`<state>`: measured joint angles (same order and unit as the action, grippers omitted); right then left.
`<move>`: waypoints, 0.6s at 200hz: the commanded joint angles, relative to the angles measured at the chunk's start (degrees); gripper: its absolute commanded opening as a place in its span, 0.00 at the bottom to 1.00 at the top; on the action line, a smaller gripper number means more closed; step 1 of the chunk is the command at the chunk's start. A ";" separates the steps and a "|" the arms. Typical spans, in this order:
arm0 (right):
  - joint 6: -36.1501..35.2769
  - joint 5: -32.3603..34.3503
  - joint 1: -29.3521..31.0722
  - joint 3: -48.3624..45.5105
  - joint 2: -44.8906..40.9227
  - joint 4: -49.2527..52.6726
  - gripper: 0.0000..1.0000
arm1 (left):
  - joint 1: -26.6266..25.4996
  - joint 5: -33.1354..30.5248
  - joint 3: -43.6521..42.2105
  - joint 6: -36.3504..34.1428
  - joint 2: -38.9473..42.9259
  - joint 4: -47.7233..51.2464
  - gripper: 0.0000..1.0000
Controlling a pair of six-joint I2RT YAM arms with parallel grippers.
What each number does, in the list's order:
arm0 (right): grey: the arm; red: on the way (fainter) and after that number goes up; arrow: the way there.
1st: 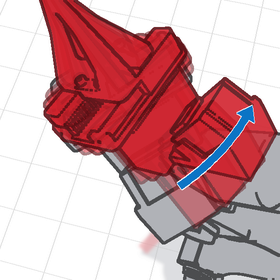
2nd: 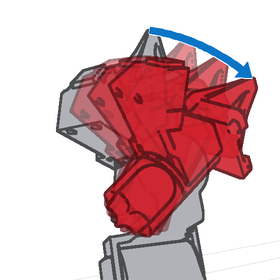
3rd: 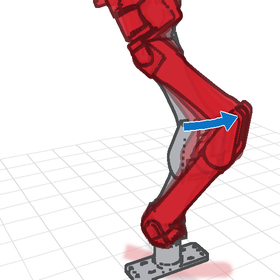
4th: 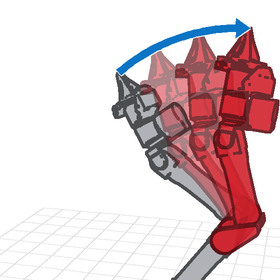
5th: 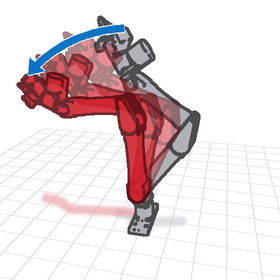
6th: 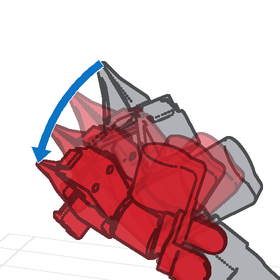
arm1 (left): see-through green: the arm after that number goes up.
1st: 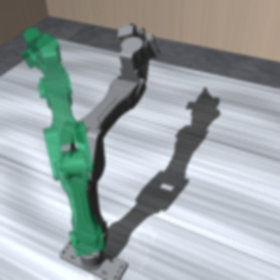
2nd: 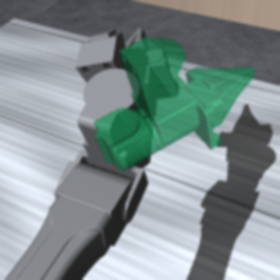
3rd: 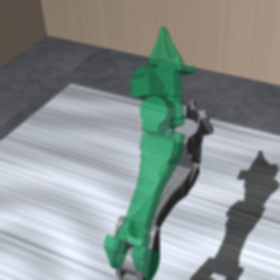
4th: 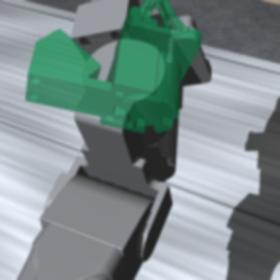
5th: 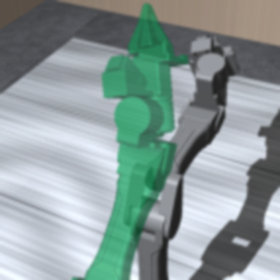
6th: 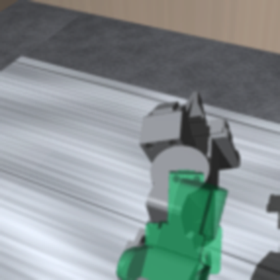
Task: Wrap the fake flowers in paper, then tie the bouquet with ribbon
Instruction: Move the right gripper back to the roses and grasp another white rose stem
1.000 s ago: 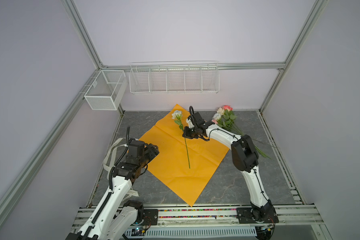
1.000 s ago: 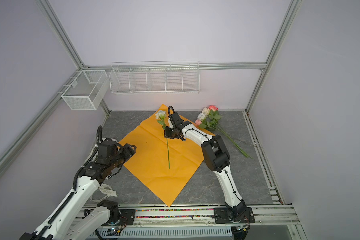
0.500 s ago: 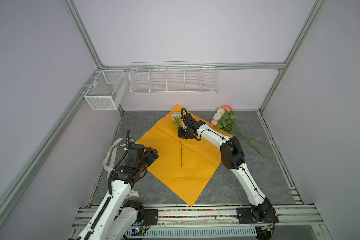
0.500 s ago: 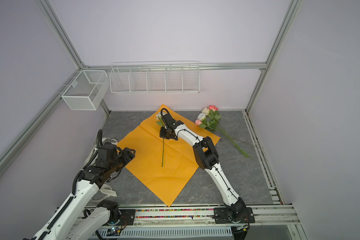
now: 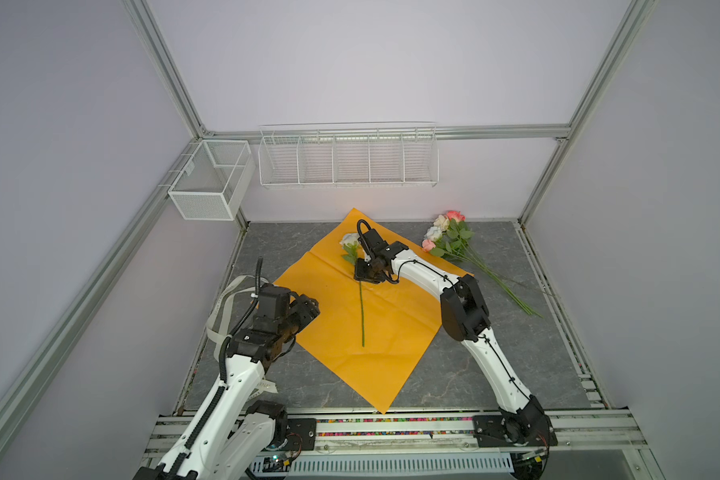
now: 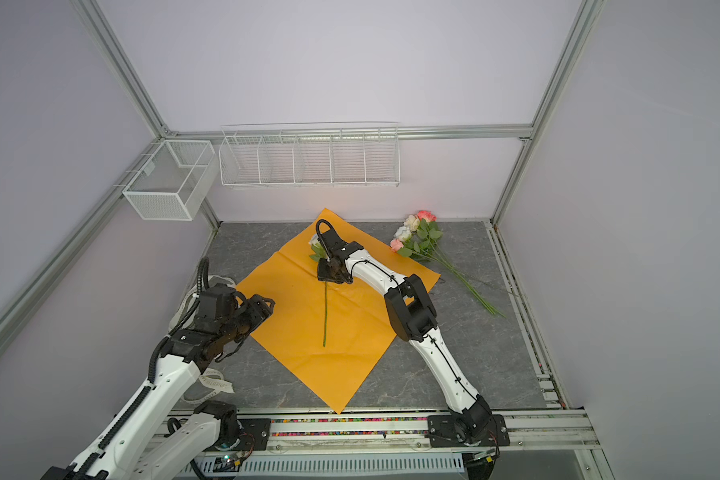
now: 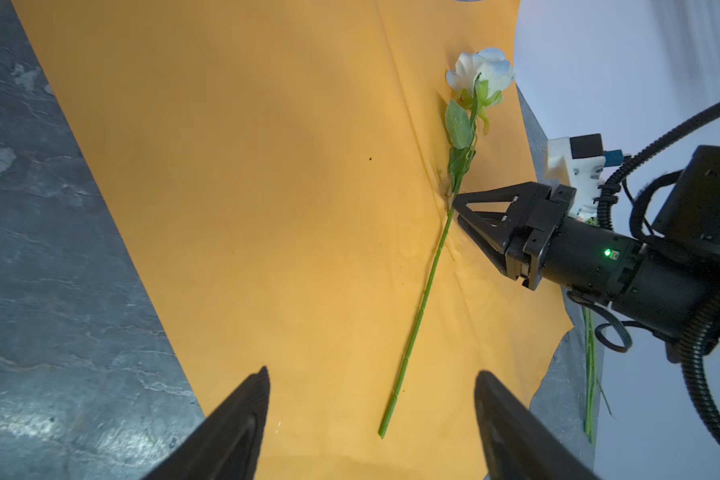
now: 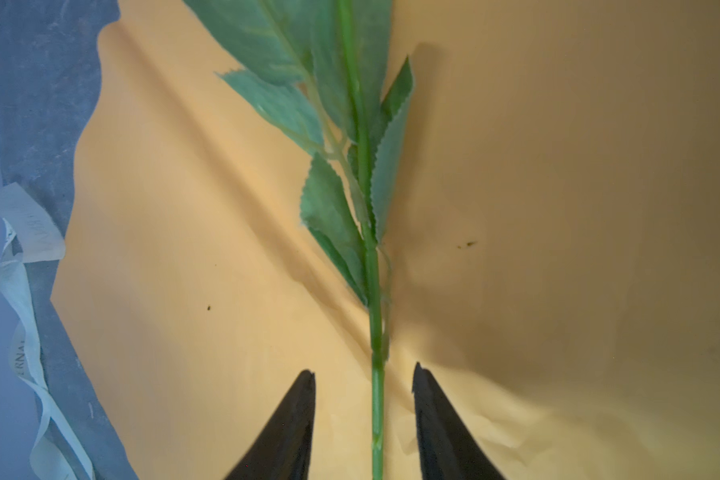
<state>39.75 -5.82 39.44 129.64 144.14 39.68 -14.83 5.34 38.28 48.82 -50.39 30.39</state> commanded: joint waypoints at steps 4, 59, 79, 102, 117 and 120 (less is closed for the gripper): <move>-5.02 -0.51 -3.90 -1.16 -11.06 2.23 0.53 | 0.26 6.19 -0.23 -0.84 -2.52 -5.04 0.78; -23.24 -3.60 -27.09 -36.61 -36.59 -7.27 0.55 | -10.22 10.19 7.19 -2.18 -18.04 -13.61 0.82; -32.33 -7.40 -38.21 -38.83 -35.99 -3.40 0.52 | -14.37 11.58 11.44 -1.80 -25.65 -16.63 0.82; -39.66 -4.65 -44.12 -35.32 -31.17 2.40 0.46 | -17.77 13.18 16.83 -1.80 -32.44 -17.11 0.82; -41.61 -3.29 -46.26 -32.86 -28.02 3.71 0.45 | -18.68 14.81 19.87 -1.57 -36.16 -16.03 0.81; -42.34 -5.01 -46.71 -32.20 -27.18 3.88 0.45 | -18.80 14.86 20.24 -1.56 -36.71 -15.92 0.81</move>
<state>7.46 -8.58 -7.01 94.70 111.94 37.12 -32.38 17.43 54.13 47.70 -83.07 15.44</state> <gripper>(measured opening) 0.459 0.820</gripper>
